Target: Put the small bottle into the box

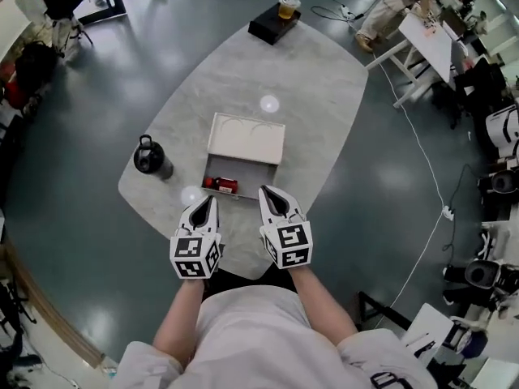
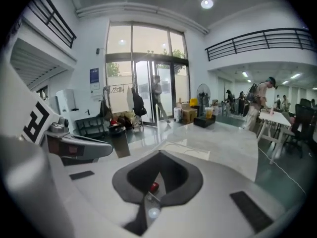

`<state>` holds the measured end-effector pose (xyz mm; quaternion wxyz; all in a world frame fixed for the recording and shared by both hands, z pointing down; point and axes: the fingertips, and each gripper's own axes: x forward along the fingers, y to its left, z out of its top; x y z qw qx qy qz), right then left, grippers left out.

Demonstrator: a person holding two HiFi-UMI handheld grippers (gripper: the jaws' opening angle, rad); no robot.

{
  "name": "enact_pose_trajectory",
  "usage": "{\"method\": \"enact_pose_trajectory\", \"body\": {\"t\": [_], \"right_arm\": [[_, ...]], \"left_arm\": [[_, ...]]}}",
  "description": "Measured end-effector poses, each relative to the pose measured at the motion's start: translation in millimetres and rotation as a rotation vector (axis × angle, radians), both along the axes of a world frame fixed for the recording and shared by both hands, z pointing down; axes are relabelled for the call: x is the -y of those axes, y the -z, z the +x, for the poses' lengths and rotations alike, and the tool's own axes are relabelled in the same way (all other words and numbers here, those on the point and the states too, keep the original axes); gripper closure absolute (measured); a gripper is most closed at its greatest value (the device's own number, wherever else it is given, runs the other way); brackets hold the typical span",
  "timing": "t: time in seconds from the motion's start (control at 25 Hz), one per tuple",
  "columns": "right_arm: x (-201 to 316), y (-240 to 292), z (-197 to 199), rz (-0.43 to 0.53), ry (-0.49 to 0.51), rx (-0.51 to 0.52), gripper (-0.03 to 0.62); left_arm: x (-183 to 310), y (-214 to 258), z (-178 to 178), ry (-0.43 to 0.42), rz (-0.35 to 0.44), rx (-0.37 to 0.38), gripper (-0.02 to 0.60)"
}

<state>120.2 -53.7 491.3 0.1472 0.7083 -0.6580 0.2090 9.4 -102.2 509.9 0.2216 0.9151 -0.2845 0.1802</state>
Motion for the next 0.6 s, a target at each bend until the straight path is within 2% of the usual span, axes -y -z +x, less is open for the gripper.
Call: {"method": "enact_pose_trajectory", "body": {"t": [0.28,0.6], "right_arm": [[-22.1,79.8,12.7,0.171,-0.056,-0.058,0.569],[-37.8,165.7,29.9,0.358,-0.02,-0.12,0.569]], "left_arm": [[-14.7,70.6,14.2,-0.029,0.122,-0.062,0.56],[-26.8,159.9,37.6,0.011,0.3,-0.159,0.56]]}}
